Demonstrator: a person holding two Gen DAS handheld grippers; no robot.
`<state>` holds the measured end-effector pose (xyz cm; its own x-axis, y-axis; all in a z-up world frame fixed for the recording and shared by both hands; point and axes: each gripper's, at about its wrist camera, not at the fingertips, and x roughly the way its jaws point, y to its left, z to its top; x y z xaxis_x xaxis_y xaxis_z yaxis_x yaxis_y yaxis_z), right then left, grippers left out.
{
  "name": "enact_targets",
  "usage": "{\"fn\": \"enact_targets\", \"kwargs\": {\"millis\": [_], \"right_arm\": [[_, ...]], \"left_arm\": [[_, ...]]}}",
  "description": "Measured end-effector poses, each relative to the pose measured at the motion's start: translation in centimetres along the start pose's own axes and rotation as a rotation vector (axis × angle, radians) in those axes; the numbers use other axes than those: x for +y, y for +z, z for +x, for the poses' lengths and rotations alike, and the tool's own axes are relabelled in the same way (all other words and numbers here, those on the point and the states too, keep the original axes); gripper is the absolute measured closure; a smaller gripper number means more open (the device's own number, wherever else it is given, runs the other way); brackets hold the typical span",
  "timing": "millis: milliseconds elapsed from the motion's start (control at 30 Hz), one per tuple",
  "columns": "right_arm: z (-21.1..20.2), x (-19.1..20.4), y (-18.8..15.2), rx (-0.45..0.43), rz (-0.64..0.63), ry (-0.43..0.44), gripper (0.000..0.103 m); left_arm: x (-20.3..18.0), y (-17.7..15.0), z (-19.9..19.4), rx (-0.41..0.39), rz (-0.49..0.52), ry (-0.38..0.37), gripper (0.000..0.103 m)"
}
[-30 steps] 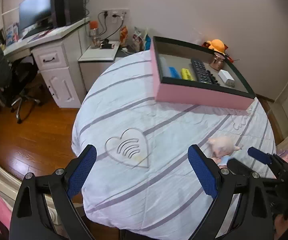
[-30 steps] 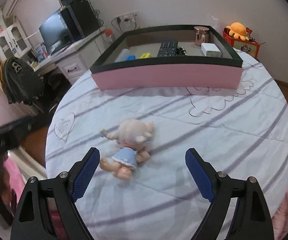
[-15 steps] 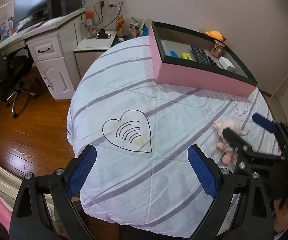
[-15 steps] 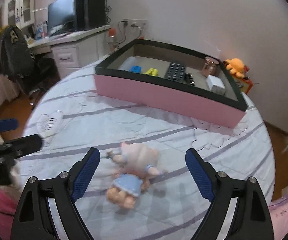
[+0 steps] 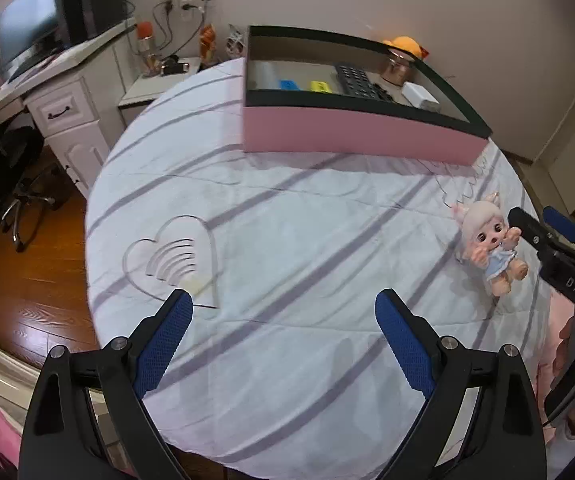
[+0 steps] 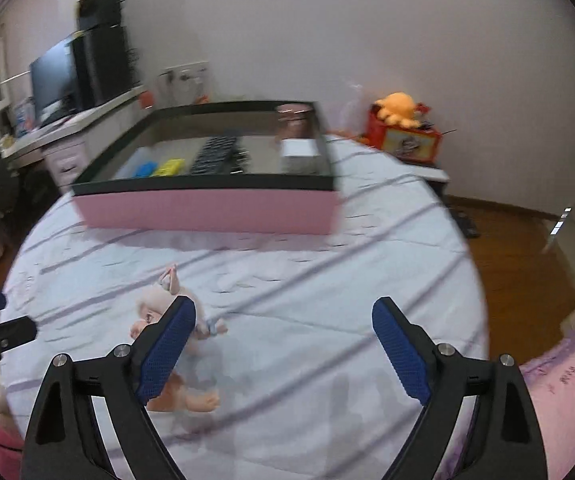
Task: Organize rigid objects
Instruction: 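Move the right tool to the pink plush doll and close on it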
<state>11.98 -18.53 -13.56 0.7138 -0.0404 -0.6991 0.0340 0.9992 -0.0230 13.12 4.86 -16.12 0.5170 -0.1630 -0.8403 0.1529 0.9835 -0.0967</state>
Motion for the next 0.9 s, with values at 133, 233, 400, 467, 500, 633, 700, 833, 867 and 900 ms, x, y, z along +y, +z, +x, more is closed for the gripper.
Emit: {"fn": "enact_targets", "kwargs": {"millis": [133,233,400,467,500,633,700,833,867,900], "right_arm": [[-1.1,-1.1,-0.3,-0.012,0.017,0.015,0.012],[-2.7,-0.1,-0.8,-0.05,-0.012,0.047,0.011],[-0.3,1.1,-1.9,0.017,-0.043,0.033,0.001],[0.8,0.9,-2.0,0.042,-0.012,0.083,0.001],[1.2,0.9,-2.0,0.051,-0.006,0.097,0.001],[2.0,1.3,-1.7,0.05,-0.011,0.137,0.008],[2.7,1.6,-1.6,0.067,-0.036,0.148,0.035],[3.1,1.8,-1.5,0.094,-0.063,0.206,0.054],[2.9,2.0,-1.3,0.093,-0.076,0.205,0.054],[2.8,2.1,-1.0,0.095,-0.084,0.214,0.054]], "left_arm": [[-0.9,-0.1,0.2,0.01,0.013,0.006,0.009],[-1.1,-0.3,0.2,0.016,0.024,0.01,0.009],[-1.0,-0.8,0.1,0.017,0.031,0.003,0.009],[-0.8,-0.9,0.1,0.019,0.031,0.011,0.009],[-0.8,-0.9,0.2,0.02,0.03,0.012,0.009],[-0.8,-0.8,0.4,0.021,0.031,0.004,0.008],[-0.8,-0.7,0.6,0.024,0.033,0.002,0.008],[-0.7,-0.3,0.9,0.026,0.036,-0.007,0.008],[-0.6,-0.1,1.0,0.024,0.034,-0.011,0.008],[-0.6,0.0,1.0,0.022,0.034,-0.014,0.008]]}}
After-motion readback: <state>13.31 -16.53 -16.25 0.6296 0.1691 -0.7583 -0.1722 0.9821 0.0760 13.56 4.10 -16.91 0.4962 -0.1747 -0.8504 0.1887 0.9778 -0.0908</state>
